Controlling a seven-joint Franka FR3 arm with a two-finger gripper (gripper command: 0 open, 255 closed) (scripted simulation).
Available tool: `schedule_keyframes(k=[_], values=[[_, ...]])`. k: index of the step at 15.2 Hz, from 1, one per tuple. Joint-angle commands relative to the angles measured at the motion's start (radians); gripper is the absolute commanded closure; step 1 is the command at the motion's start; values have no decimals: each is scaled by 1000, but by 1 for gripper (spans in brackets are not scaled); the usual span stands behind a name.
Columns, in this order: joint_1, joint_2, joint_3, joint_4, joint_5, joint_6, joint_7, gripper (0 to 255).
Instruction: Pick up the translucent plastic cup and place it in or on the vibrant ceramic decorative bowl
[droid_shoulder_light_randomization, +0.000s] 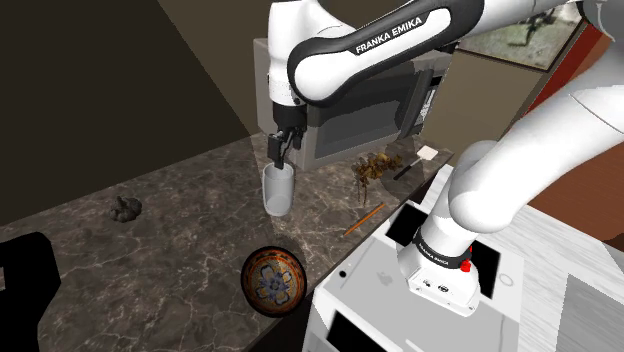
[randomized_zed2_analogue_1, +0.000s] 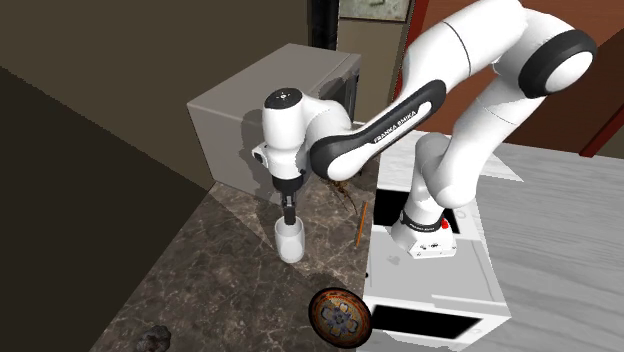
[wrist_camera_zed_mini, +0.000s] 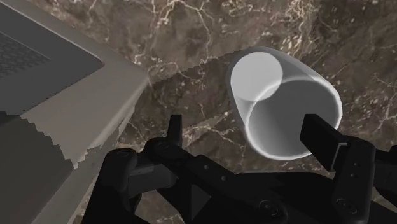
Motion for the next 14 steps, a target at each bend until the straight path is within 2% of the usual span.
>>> schedule_keyframes(k=[1, 8, 14], values=[[2, 39, 15, 2, -4, 39, 20, 0], [-4, 94, 23, -44, -17, 139, 31, 0], [-4, 94, 23, -44, -17, 139, 31, 0]])
